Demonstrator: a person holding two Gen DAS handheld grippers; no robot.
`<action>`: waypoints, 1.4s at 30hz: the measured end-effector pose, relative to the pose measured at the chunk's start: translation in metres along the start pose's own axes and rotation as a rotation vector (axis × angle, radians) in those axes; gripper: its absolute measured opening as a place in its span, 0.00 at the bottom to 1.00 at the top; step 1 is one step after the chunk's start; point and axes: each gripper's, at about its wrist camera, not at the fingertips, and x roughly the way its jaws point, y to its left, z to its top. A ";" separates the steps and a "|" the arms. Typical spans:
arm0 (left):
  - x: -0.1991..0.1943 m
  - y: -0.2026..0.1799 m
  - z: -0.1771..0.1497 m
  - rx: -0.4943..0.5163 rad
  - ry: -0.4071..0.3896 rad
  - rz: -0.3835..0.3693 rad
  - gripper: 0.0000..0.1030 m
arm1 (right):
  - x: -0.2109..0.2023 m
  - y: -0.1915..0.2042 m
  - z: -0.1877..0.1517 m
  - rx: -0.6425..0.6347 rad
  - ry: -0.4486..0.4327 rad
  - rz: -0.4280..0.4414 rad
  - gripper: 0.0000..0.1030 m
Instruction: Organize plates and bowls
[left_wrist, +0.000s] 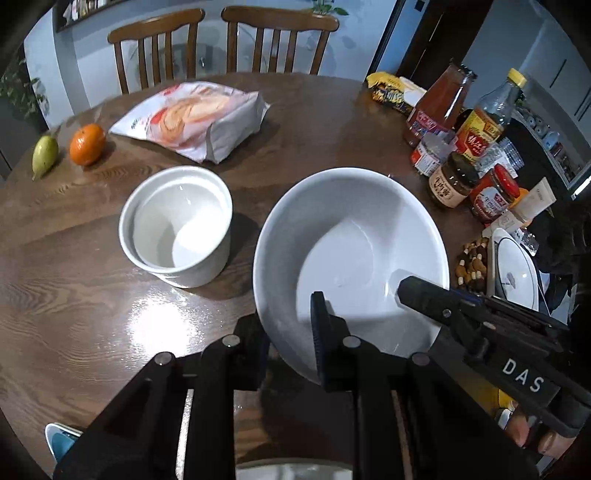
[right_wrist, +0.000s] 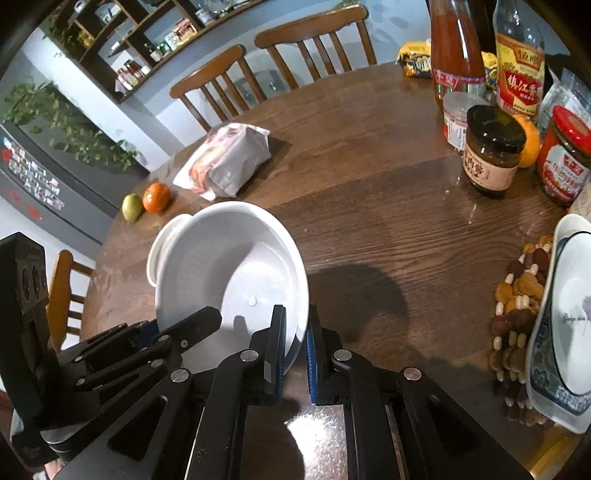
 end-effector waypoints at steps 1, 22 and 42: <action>-0.004 -0.001 -0.001 0.004 -0.008 0.002 0.16 | -0.003 0.001 0.000 -0.002 -0.006 0.001 0.11; -0.075 -0.027 -0.040 0.115 -0.139 0.018 0.16 | -0.075 0.021 -0.043 -0.010 -0.138 0.039 0.11; -0.131 -0.024 -0.088 0.111 -0.233 0.076 0.16 | -0.107 0.053 -0.089 -0.083 -0.158 0.067 0.11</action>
